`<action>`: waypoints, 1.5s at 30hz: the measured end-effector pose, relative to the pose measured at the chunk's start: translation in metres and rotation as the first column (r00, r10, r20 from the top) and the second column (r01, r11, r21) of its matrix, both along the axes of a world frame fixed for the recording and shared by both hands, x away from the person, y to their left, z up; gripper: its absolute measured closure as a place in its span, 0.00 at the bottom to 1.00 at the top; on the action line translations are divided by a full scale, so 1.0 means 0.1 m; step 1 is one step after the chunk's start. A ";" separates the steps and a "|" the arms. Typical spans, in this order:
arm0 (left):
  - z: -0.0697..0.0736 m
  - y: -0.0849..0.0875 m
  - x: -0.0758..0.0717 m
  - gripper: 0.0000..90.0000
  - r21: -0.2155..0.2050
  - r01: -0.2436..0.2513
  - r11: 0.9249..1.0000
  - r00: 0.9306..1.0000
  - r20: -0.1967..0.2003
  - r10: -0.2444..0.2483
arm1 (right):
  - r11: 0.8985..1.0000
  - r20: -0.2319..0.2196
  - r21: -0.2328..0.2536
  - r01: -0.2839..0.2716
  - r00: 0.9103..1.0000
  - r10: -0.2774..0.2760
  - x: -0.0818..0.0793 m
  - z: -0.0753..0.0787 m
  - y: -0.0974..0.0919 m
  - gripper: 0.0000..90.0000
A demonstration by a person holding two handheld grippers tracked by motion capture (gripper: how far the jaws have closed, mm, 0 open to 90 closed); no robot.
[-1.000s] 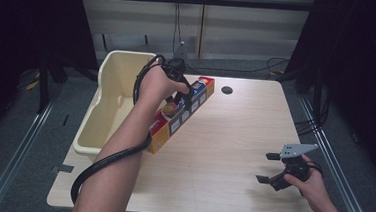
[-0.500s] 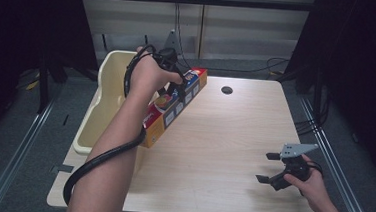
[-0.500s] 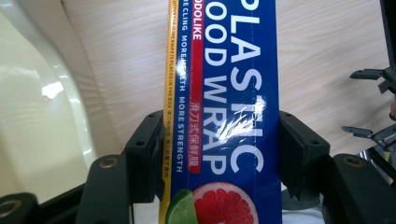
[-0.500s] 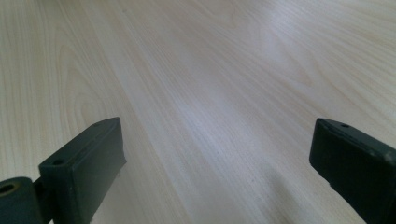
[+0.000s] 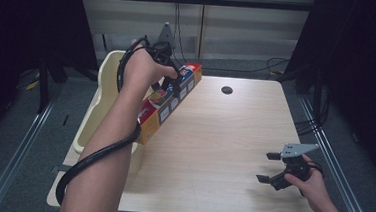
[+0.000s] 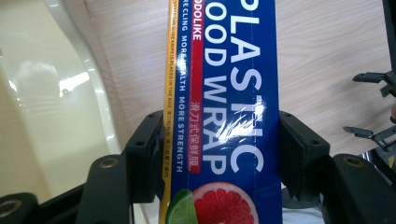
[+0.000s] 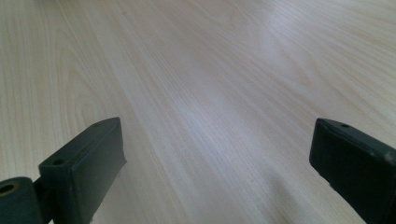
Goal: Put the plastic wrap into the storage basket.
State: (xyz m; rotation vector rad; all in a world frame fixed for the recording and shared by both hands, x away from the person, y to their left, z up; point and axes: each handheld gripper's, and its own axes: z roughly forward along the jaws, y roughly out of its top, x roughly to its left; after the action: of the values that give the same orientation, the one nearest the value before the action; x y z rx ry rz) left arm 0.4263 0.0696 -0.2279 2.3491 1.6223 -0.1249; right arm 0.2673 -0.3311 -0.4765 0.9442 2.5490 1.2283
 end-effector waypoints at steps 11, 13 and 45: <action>0.10 0.13 -0.01 0.45 0.002 -0.026 1.000 1.000 0.014 0.026 | 1.000 -0.002 0.003 0.000 1.000 0.000 0.00 0.00 0.00 0.03; 0.11 0.15 -0.01 0.45 0.000 -0.032 0.999 0.999 0.009 0.032 | 1.000 0.000 0.000 -0.002 1.000 0.002 0.00 0.00 0.00 0.03; 0.28 0.59 -0.06 0.45 0.007 -0.130 0.991 0.991 0.043 0.130 | 1.000 -0.003 -0.003 -0.006 1.000 0.006 0.00 0.00 0.02 0.04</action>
State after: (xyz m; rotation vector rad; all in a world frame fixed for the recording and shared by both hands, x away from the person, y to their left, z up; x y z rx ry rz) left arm 0.4204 0.1289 -0.2000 2.2292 1.7532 -0.0403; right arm 0.2668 -0.3290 -0.4768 0.9394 2.5569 1.2258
